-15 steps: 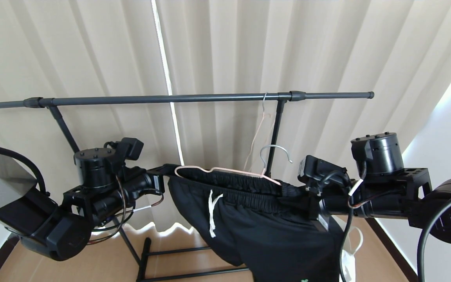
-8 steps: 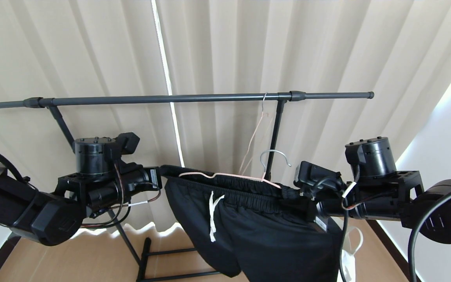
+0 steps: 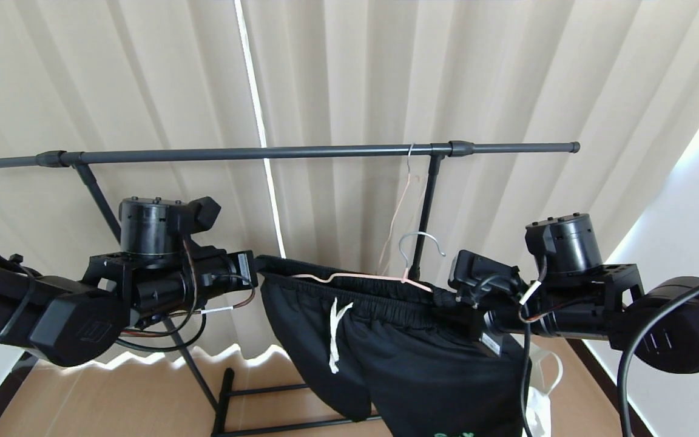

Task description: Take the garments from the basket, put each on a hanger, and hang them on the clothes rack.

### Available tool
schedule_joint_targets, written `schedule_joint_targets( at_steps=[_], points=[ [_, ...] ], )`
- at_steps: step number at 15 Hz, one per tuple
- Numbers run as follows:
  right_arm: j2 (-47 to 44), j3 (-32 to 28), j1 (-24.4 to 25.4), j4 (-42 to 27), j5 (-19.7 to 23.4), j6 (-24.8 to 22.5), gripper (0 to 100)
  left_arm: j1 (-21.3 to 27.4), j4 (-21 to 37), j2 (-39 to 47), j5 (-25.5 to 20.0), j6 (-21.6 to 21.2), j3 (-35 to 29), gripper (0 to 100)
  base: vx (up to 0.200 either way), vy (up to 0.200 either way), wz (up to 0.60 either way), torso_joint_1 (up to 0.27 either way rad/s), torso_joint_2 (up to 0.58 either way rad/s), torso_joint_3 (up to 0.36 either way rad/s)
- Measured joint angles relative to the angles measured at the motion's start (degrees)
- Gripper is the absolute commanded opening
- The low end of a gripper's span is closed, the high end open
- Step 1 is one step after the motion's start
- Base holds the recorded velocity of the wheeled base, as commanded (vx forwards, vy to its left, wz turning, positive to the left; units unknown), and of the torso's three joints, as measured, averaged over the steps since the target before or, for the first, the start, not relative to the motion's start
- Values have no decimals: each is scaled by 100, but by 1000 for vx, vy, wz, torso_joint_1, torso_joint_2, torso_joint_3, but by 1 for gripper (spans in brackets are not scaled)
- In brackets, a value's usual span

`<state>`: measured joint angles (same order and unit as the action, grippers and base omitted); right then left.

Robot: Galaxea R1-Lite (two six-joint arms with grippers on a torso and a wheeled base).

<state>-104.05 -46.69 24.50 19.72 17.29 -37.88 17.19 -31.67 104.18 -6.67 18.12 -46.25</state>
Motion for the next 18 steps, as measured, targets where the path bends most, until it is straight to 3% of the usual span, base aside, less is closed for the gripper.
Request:
schedule_joint_targets(
  at_steps=[2, 4, 13, 18],
  points=[
    [-26, -30, 7, -2, -123, 9, 0, 255, 745, -115, 18, 380, -245, 0, 0, 0, 0, 0, 0, 0],
    [-67, -44, 9, 9, -201, 11, 0, 447, 937, -212, 27, 536, -383, 0, 0, 0, 0, 0, 0, 0],
    [-347, -5, 33, 447, -451, 9, 0, 1291, 1375, -641, 32, 1136, -568, 0, 0, 0, 0, 0, 0, 0],
    [-433, -44, 44, 452, -446, 22, 0, 1624, 1562, -1054, 18, 1185, -562, 0, 0, 0, 0, 0, 0, 0]
  ],
)
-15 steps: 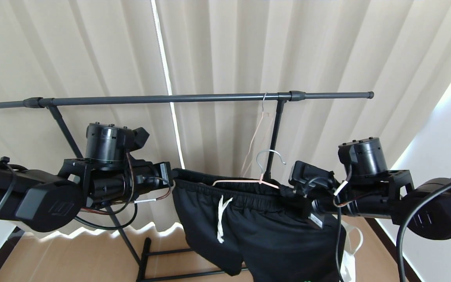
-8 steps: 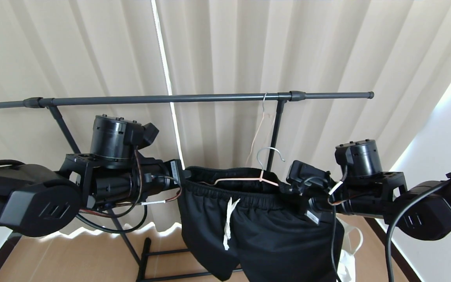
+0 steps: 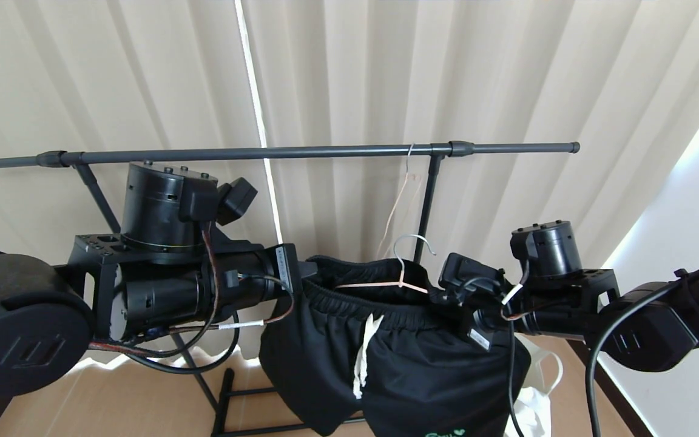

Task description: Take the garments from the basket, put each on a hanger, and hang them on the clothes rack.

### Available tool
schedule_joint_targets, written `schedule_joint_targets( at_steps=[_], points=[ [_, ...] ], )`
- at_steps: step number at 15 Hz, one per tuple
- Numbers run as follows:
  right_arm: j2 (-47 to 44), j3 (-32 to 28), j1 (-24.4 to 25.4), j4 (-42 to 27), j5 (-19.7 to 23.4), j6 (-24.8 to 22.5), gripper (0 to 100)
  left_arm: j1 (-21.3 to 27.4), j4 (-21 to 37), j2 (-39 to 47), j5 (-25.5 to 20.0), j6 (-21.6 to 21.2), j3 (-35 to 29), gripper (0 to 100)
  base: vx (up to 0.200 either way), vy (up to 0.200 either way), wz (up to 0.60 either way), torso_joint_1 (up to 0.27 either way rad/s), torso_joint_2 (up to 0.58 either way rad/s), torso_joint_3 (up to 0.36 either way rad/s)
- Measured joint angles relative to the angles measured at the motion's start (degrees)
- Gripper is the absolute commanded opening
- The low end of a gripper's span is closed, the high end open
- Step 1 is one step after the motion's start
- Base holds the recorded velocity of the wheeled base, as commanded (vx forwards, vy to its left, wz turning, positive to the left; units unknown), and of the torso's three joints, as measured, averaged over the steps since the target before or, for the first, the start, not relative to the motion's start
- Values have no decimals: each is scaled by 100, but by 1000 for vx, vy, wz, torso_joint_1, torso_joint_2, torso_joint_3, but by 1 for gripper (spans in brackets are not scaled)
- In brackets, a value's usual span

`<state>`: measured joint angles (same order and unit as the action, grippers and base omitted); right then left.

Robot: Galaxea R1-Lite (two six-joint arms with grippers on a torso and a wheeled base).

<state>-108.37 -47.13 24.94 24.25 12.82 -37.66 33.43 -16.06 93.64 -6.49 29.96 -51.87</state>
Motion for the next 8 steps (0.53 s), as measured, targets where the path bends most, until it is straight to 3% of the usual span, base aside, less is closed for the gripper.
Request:
schedule_joint_targets(
  at_steps=[5, 8],
  points=[
    [13, -20, 123, 73, 1, 402, 0, 221, -17, -113, -16, -33, 151, 0, 0, 0, 0, 0, 0, 0],
    [77, 72, 333, 731, 4, 835, 0, 411, -37, -48, -11, -154, 304, 0, 0, 0, 0, 0, 0, 0]
  ],
)
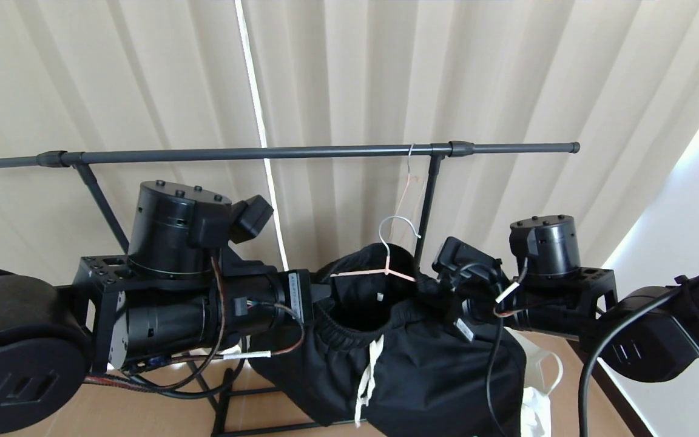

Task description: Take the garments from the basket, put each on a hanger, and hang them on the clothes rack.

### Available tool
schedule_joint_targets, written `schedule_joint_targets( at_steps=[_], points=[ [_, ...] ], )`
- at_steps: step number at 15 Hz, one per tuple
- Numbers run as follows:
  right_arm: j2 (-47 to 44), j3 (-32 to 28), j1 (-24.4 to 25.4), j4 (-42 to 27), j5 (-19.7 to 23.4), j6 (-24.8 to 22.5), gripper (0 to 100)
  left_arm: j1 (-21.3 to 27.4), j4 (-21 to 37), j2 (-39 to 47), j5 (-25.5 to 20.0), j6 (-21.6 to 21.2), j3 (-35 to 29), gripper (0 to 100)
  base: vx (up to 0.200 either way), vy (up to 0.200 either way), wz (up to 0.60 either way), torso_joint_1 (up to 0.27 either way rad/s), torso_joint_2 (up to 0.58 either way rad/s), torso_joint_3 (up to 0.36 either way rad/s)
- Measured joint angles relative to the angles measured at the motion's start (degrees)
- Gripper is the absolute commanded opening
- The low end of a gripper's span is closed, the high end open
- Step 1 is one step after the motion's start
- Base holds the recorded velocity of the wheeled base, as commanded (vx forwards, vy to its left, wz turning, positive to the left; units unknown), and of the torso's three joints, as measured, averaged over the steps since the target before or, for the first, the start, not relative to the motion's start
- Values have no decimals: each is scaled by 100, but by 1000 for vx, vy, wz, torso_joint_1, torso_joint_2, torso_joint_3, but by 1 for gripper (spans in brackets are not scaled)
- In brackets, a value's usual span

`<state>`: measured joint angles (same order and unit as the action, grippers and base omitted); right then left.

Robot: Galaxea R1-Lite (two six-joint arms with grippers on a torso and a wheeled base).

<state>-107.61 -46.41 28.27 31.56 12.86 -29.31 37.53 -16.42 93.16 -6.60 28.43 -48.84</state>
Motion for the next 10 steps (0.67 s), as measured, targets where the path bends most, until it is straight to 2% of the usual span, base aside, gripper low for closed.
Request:
schedule_joint_targets(
  at_steps=[3, 6, 9, 10],
  points=[
    [24, 146, 127, 413, 2, 123, 0, 102, -18, 119, 17, -144, 113, 0, 0, 0, 0, 0, 0, 0],
    [28, 177, 202, 475, 2, 224, 0, 257, -55, 193, 20, -196, 221, 0, 0, 0, 0, 0, 0, 0],
    [37, 177, 249, 506, 5, 293, 0, 330, -279, 276, 24, -238, 344, 0, 0, 0, 0, 0, 0, 0],
    [35, 188, 255, 711, 9, 358, 0, 336, -552, 304, 52, -238, 402, 0, 0, 0, 0, 0, 0, 0]
  ],
)
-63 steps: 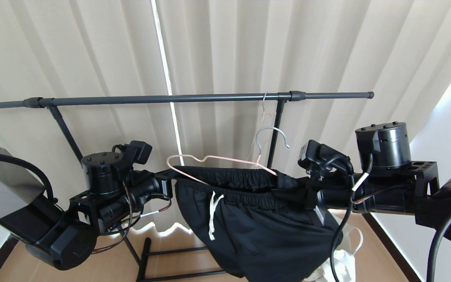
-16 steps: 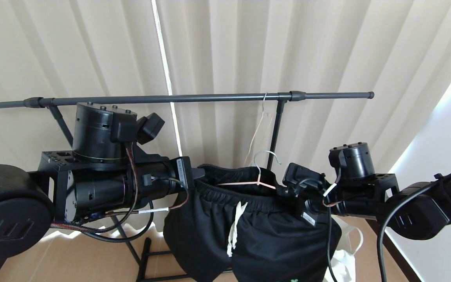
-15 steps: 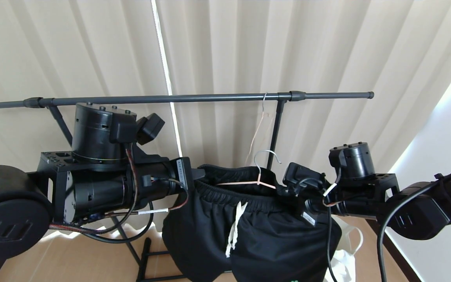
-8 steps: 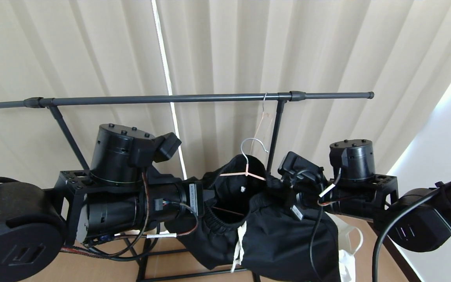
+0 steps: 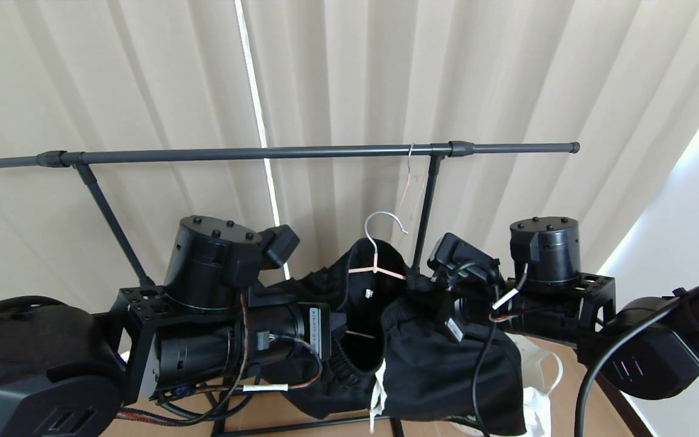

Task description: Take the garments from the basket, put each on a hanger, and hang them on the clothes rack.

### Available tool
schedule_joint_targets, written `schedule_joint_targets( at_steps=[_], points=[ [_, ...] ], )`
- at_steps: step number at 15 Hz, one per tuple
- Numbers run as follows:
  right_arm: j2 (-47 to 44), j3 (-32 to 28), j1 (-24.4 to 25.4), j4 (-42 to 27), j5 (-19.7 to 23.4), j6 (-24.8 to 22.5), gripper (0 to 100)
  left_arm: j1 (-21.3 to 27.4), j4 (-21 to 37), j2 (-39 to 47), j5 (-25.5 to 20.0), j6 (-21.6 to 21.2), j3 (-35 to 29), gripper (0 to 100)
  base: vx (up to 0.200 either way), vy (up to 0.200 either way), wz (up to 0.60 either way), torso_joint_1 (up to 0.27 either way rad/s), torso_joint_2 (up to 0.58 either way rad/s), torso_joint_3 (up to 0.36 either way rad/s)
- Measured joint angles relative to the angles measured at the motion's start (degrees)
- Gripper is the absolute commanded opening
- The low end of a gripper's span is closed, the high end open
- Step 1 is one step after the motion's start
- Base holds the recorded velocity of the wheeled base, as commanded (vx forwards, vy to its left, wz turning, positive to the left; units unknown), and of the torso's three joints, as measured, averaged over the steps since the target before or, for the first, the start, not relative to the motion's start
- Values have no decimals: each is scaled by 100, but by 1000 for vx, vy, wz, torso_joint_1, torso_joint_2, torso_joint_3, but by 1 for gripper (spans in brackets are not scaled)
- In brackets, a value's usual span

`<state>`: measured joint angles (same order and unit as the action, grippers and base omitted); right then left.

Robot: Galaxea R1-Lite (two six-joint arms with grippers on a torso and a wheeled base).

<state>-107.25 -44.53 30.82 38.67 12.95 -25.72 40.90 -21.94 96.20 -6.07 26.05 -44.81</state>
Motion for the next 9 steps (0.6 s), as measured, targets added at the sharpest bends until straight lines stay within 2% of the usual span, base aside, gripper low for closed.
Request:
schedule_joint_targets(
  at_steps=[4, 6, 9],
  points=[
    [-44, 167, 116, 720, 40, 310, 0, 5, -304, 102, 262, 0, 127, 0, 0, 0, 0, 0, 0, 0],
    [-52, 204, 156, 775, 51, 332, 0, 6, -362, 129, 284, 0, 157, 0, 0, 0, 0, 0, 0, 0],
    [-57, 228, 252, 1119, 51, 627, 0, 0, -692, 168, 293, 2, 245, 0, 0, 0, 0, 0, 0, 0]
  ],
)
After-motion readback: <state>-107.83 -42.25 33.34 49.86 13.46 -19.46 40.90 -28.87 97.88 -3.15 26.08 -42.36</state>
